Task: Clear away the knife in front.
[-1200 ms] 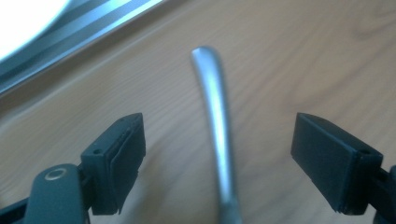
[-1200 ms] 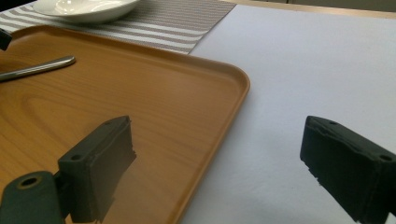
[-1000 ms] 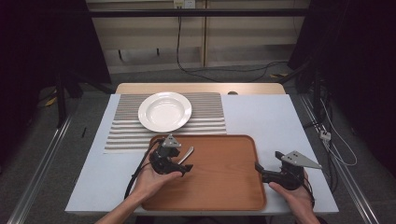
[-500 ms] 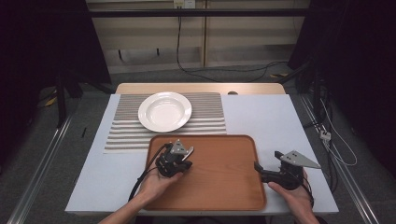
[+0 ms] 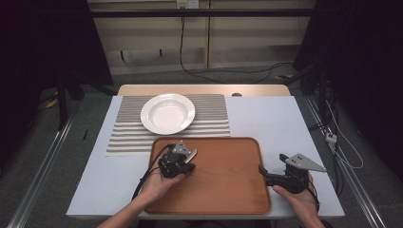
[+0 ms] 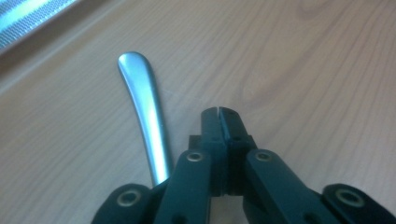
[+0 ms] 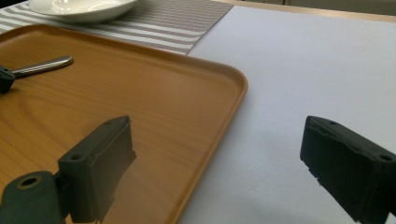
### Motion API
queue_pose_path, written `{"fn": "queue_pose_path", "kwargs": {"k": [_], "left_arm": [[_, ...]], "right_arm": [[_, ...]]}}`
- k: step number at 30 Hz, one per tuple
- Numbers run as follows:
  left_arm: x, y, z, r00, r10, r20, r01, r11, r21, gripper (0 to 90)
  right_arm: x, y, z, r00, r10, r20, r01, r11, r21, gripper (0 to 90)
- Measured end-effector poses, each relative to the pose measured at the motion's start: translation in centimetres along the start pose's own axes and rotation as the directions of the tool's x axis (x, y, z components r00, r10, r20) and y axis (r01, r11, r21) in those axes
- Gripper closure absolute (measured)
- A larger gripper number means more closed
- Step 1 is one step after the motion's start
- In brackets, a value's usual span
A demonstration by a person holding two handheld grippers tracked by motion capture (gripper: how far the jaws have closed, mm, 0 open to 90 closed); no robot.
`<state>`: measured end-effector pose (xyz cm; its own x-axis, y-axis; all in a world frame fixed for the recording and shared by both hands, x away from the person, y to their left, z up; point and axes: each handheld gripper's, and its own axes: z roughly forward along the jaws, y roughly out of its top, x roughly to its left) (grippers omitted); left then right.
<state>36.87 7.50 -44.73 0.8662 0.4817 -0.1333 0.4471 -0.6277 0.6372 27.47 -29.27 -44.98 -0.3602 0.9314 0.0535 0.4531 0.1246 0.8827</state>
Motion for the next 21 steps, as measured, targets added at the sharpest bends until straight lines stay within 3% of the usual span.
{"fn": "queue_pose_path", "kwargs": {"k": [2,7,12,17,21], "left_arm": [[-0.1,0.0,0.0,0.9989,0.015,-0.045,-0.015,0.9999,0.001,90.0],[0.7,-0.2,-0.3,0.9980,-0.022,-0.059,0.022,0.9997,-0.007,87.1],[0.7,-0.2,-0.6,0.9958,-0.003,-0.091,0.004,0.9999,0.011,88.9],[1.0,-0.4,-0.9,0.9923,-0.013,-0.123,0.015,0.9998,0.012,90.0],[1.3,-0.6,-1.1,0.9917,-0.034,-0.124,0.036,0.9993,0.010,90.0]], "right_arm": [[0.0,0.0,0.0,1.0000,0.001,0.001,-0.001,1.000,0.000,9.2],[0.0,0.0,-0.1,1.0000,0.002,0.001,-0.002,1.000,-0.002,9.2],[-0.1,0.0,-0.1,1.0000,0.002,0.001,-0.002,1.000,-0.002,9.2],[0.0,0.0,0.0,1.0000,0.001,0.000,-0.001,1.000,0.004,9.3],[0.0,0.0,0.0,1.0000,0.001,-0.003,-0.001,1.000,0.002,9.3]]}}
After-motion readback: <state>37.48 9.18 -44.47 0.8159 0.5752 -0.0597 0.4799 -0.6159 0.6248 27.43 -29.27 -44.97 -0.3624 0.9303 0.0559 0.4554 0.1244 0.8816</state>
